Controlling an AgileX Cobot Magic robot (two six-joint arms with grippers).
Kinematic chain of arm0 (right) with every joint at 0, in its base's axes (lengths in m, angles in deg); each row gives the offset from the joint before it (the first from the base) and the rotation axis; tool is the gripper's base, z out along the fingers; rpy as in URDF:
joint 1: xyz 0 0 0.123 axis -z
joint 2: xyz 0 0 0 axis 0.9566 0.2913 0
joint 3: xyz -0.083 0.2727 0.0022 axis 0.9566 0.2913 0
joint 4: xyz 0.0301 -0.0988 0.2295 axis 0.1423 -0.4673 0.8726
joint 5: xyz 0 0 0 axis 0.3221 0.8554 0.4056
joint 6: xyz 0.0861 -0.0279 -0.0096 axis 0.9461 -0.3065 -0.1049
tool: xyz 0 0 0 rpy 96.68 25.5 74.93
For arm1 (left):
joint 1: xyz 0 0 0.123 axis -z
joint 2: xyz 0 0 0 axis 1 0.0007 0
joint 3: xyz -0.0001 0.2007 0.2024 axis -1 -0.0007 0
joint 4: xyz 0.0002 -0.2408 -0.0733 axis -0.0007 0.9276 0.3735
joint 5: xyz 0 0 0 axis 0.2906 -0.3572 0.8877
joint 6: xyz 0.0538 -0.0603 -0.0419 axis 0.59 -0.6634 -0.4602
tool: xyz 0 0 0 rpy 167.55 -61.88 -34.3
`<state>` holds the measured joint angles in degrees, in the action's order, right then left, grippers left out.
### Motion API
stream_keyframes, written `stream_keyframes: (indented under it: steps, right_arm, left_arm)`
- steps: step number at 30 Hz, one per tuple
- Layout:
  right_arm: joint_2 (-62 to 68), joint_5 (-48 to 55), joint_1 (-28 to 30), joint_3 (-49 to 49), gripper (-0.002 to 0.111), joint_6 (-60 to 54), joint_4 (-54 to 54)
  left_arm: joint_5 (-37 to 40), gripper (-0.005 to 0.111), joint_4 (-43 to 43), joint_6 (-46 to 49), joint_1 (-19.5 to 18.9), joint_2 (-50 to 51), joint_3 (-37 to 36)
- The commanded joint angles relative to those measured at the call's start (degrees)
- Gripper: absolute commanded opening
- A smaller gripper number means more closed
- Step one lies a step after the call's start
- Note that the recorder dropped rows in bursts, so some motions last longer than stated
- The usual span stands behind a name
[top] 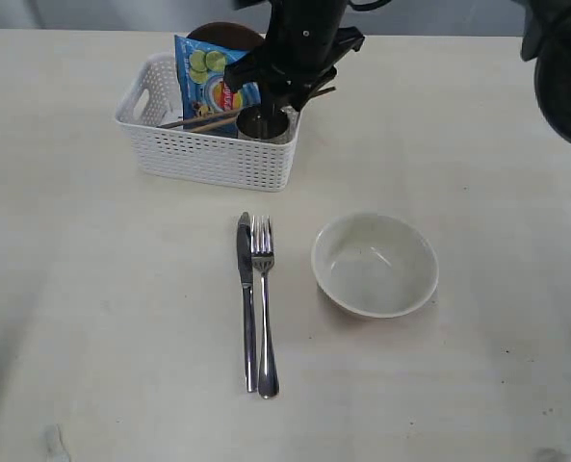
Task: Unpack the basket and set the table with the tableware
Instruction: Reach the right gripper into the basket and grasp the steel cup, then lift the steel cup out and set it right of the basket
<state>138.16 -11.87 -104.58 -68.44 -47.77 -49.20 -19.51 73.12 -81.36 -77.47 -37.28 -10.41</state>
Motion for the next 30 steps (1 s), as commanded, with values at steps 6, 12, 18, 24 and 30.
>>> stream_keyframes:
  steps: [6,12,18,24,30]
  right_arm:
    - [3.41,-0.91,-0.21,-0.35,0.041,0.22,1.14]
    - [3.55,-1.15,-0.21,-0.35,0.039,0.22,1.14]
    - [3.55,-1.15,-0.87,-0.35,-0.001,-1.48,1.72]
    - [3.43,-0.26,-2.11,-2.15,0.0,-2.91,1.96]
    - [3.43,-3.35,-4.28,-5.25,0.0,-3.17,3.32]
  left_arm:
    - [-0.22,0.0,0.0,-0.04,-0.14,-0.18,-0.11]
    - [-0.22,0.0,0.0,-0.04,-0.14,-0.18,-0.11]
    - [-0.22,0.0,0.0,-0.04,-0.14,-0.18,-0.11]
    - [-0.22,0.0,0.0,-0.04,-0.14,-0.18,-0.11]
    - [-0.22,0.0,0.0,-0.14,-0.14,-0.18,-0.11]
